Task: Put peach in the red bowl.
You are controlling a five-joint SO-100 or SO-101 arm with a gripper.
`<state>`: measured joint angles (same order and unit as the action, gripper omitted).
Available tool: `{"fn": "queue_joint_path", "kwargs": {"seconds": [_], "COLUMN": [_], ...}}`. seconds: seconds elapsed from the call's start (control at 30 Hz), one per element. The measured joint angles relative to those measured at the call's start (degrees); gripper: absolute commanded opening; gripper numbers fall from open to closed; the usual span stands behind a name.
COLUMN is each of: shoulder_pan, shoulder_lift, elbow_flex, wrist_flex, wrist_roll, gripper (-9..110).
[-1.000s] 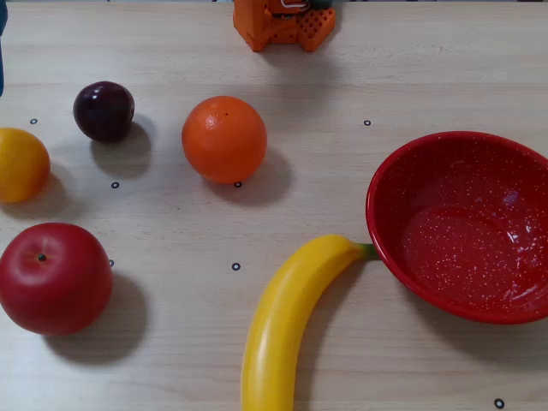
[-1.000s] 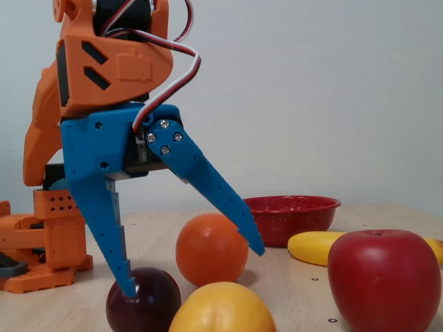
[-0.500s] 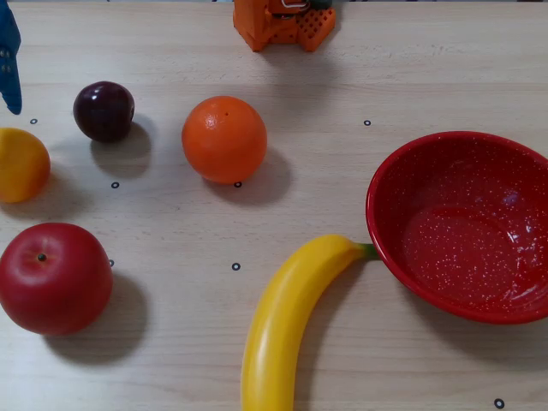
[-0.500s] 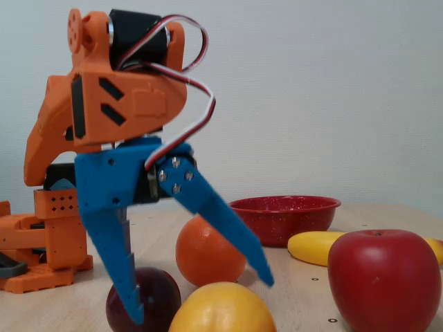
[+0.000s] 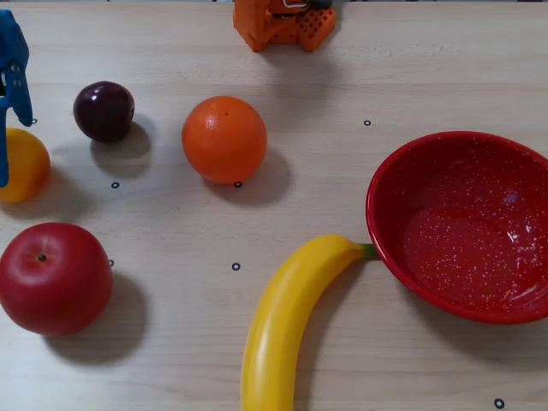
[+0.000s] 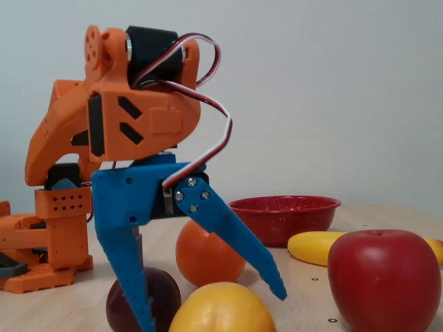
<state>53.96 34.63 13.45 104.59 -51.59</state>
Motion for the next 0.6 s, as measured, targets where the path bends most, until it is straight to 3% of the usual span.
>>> {"fn": "queue_joint_path", "kwargs": {"seconds": [0.6], "shoulder_pan": [-1.2], "shoulder_lift": [-0.9], "elbow_flex": [0.0], "wrist_flex": [-0.3], "wrist_roll": [0.0], "gripper": [44]}}
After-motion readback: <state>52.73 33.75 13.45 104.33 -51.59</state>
